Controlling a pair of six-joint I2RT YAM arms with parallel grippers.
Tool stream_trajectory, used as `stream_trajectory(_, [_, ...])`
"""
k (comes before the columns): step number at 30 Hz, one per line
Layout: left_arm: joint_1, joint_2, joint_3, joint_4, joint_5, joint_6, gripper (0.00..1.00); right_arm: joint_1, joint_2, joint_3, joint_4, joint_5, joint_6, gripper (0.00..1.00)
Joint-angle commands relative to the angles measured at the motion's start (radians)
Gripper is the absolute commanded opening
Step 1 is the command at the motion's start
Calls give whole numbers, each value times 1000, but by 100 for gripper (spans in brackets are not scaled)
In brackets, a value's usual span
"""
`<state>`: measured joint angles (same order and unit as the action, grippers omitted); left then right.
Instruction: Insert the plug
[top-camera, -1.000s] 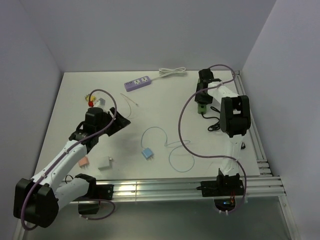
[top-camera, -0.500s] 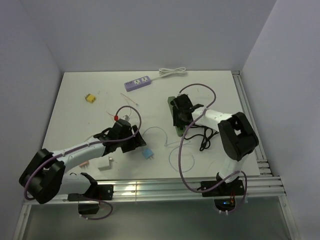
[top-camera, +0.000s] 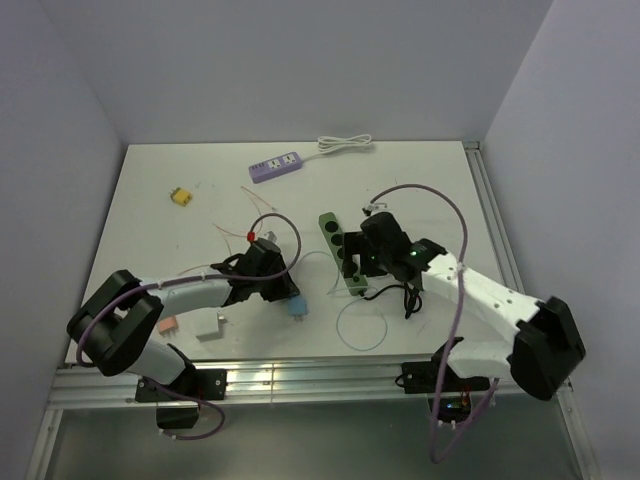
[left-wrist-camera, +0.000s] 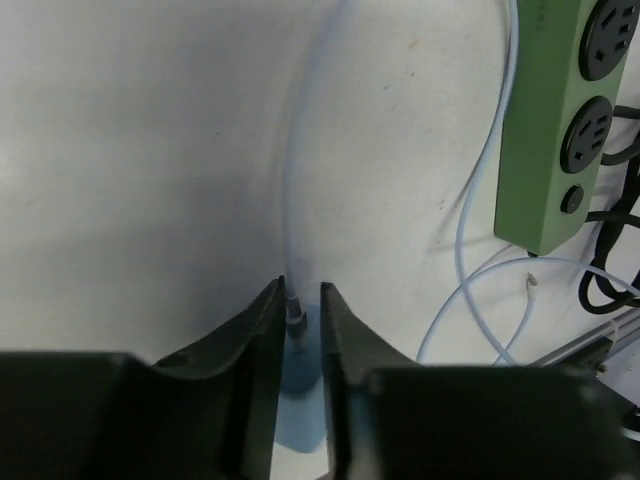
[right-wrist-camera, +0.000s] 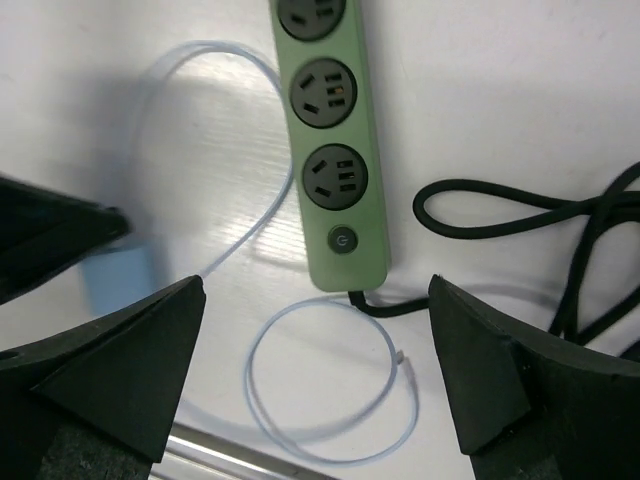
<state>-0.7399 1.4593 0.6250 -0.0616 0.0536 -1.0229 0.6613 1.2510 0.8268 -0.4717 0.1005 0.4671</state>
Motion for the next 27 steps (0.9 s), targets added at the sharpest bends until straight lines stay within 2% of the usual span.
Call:
stream_trajectory(1, [-6, 64, 36, 22, -18, 38, 23, -5, -141, 67, -103, 56, -5, 100])
stream_trajectory(4, [-6, 70, 35, 26, -20, 63, 0, -3, -212, 80, -128, 28, -2, 100])
stream_trajectory(9, [-12, -46, 34, 26, 31, 156, 0, -5, -326, 52, -104, -125, -44, 100])
stream_trajectory(11, [-24, -95, 45, 28, 70, 200, 0, -5, -352, 12, -47, -305, -83, 100])
stream_trajectory(12, [-33, -153, 56, 34, 118, 242, 0, -3, -366, -23, 14, -458, -102, 100])
stream_trajectory(13, [-39, -186, 55, 52, 156, 268, 0, -5, -369, -38, 45, -520, -104, 100])
stream_trajectory(14, [-45, -247, 59, 115, 260, 327, 0, -2, -380, -64, 101, -583, -94, 98])
stream_trajectory(18, [-47, -370, 90, 132, 365, 401, 0, 3, -410, -86, 197, -715, -73, 93])
stream_trajectory(22, [-47, -407, 108, 226, 617, 382, 0, 8, -426, -118, 313, -887, -55, 85])
stream_trajectory(27, [-50, -399, 102, 364, 745, 285, 0, 23, -461, -169, 460, -983, -4, 81])
